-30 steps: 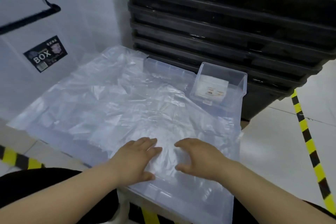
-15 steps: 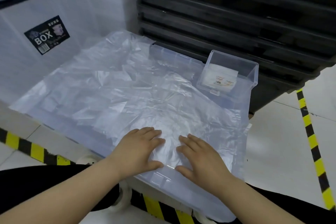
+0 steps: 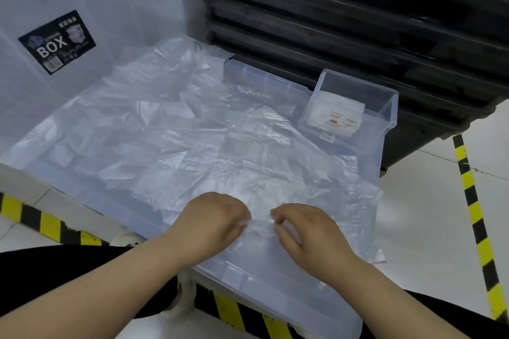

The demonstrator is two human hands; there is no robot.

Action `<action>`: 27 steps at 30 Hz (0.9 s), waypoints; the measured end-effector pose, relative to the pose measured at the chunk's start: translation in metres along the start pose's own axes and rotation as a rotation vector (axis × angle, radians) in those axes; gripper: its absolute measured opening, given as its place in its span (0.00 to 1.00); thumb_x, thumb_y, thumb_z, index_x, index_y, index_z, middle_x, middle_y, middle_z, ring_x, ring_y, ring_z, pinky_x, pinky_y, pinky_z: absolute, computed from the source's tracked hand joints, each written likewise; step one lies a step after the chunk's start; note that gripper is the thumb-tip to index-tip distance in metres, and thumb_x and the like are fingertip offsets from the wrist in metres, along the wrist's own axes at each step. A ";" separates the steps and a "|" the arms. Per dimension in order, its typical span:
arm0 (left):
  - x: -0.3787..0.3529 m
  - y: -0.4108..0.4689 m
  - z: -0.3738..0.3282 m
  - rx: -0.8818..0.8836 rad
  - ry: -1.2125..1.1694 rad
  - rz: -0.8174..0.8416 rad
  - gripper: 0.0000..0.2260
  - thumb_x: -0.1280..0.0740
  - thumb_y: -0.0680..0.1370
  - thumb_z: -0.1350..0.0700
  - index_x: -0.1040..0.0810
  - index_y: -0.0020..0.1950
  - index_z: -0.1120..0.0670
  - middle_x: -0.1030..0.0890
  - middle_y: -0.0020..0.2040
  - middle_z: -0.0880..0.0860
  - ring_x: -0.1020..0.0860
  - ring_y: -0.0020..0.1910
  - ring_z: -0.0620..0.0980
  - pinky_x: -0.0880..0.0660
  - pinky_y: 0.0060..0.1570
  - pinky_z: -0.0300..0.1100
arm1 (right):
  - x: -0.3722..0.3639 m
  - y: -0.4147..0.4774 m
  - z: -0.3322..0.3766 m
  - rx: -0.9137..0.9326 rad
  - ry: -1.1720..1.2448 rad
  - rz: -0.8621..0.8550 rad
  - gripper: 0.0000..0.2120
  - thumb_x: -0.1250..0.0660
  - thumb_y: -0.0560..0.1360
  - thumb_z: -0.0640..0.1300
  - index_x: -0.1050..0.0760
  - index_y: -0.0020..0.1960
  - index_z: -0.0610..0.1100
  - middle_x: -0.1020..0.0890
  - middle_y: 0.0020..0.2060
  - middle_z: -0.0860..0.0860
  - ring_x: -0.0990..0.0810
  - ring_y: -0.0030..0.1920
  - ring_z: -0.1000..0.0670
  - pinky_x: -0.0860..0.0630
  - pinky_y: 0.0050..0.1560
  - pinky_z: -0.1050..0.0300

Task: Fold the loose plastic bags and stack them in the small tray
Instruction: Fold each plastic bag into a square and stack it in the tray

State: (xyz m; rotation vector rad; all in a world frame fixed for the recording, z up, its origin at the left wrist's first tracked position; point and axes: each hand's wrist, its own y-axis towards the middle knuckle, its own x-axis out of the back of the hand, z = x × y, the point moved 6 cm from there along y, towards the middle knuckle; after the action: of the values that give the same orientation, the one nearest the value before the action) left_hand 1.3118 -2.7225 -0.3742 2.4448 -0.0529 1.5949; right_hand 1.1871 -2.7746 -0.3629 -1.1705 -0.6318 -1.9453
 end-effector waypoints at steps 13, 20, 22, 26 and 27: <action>0.031 0.002 0.052 0.670 -0.747 0.153 0.09 0.33 0.75 0.61 0.20 0.34 0.55 0.19 0.29 0.44 0.24 0.30 0.34 0.31 0.35 0.24 | 0.037 -0.003 -0.061 -0.485 0.229 0.263 0.10 0.36 0.76 0.43 0.26 0.36 0.48 0.23 0.33 0.55 0.26 0.36 0.58 0.33 0.37 0.72; 0.034 -0.007 0.079 0.826 -0.388 0.138 0.08 0.33 0.75 0.57 0.23 0.36 0.53 0.20 0.31 0.45 0.22 0.36 0.41 0.34 0.29 0.27 | 0.033 -0.001 -0.077 -0.646 0.391 0.094 0.13 0.36 0.75 0.39 0.25 0.33 0.45 0.23 0.28 0.54 0.28 0.30 0.57 0.34 0.29 0.74; 0.046 -0.005 0.078 0.779 -0.120 -0.005 0.05 0.34 0.76 0.55 0.21 0.47 0.55 0.19 0.47 0.52 0.23 0.51 0.53 0.30 0.44 0.37 | 0.031 -0.001 -0.077 -0.665 0.352 0.069 0.14 0.37 0.75 0.37 0.27 0.30 0.45 0.22 0.30 0.53 0.28 0.30 0.58 0.34 0.28 0.74; 0.048 0.010 0.038 0.294 0.145 -0.342 0.16 0.41 0.73 0.52 0.21 0.52 0.60 0.18 0.51 0.61 0.19 0.49 0.62 0.28 0.52 0.51 | 0.026 0.002 -0.076 -0.678 0.278 0.060 0.09 0.37 0.74 0.37 0.24 0.35 0.37 0.19 0.37 0.43 0.27 0.32 0.52 0.34 0.32 0.65; 0.037 0.012 0.024 0.189 0.166 -0.313 0.15 0.43 0.75 0.52 0.23 0.54 0.57 0.19 0.53 0.61 0.20 0.51 0.61 0.31 0.55 0.50 | 0.025 0.003 -0.075 -0.672 0.266 0.058 0.08 0.36 0.74 0.37 0.23 0.38 0.34 0.20 0.37 0.41 0.28 0.33 0.51 0.34 0.34 0.62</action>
State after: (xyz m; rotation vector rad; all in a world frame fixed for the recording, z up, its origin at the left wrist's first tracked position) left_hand 1.3463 -2.7361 -0.3476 2.2955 0.5030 1.7127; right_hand 1.1439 -2.8401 -0.3752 -1.2523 0.2223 -2.2840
